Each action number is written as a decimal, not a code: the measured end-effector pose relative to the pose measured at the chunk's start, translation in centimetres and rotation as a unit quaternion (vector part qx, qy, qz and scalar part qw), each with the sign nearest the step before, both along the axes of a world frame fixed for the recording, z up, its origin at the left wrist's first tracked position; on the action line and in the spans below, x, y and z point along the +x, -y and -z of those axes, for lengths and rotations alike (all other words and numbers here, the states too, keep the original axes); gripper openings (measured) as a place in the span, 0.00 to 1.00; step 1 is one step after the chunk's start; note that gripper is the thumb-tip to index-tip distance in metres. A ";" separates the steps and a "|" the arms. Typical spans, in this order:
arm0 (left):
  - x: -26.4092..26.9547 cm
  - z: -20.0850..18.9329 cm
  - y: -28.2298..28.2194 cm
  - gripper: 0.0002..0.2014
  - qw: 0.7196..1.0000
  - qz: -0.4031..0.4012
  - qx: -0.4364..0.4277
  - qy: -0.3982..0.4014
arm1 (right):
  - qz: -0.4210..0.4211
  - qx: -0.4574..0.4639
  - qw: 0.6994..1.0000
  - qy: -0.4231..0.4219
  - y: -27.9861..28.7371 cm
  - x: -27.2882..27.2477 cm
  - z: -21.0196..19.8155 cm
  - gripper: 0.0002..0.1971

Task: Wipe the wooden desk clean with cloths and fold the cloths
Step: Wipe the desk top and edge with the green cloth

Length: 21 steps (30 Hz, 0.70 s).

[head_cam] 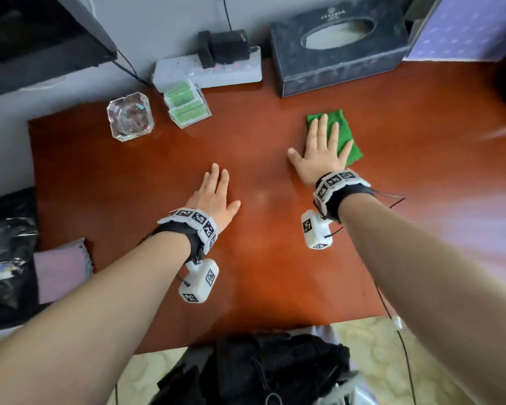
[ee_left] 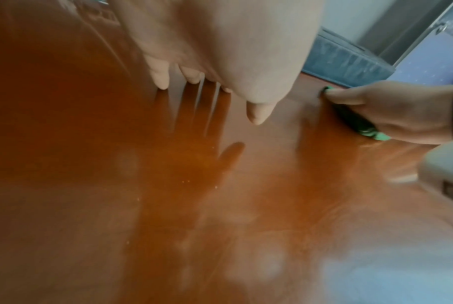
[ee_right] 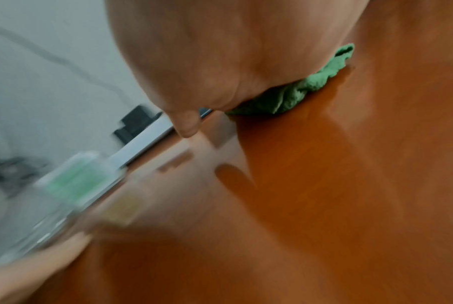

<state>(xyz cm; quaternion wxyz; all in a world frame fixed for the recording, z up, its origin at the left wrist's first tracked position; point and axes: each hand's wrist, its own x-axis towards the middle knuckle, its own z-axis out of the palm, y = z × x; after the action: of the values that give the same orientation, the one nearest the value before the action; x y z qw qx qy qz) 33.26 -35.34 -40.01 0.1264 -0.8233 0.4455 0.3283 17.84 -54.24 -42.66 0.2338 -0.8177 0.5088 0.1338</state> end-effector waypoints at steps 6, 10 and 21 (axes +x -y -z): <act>4.0 -2.5 1.5 0.22 0.996 0.017 -0.086 -0.004 | -0.239 0.009 0.971 0.004 -6.3 6.1 0.0 0.43; 8.7 -5.2 4.3 0.14 0.962 0.009 -0.255 0.100 | -0.246 -0.017 0.969 0.028 -4.6 4.7 0.8 0.38; 15.9 -3.4 8.4 0.41 0.977 -0.021 -0.182 0.111 | 0.246 -0.060 0.967 0.027 3.3 -2.7 0.6 0.49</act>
<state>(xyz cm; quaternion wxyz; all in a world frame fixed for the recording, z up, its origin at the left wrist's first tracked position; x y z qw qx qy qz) 49.15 -43.76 -36.62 0.0156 -0.8729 0.4638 0.1508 15.15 -57.56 -43.25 0.2238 -0.6831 0.6950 0.0196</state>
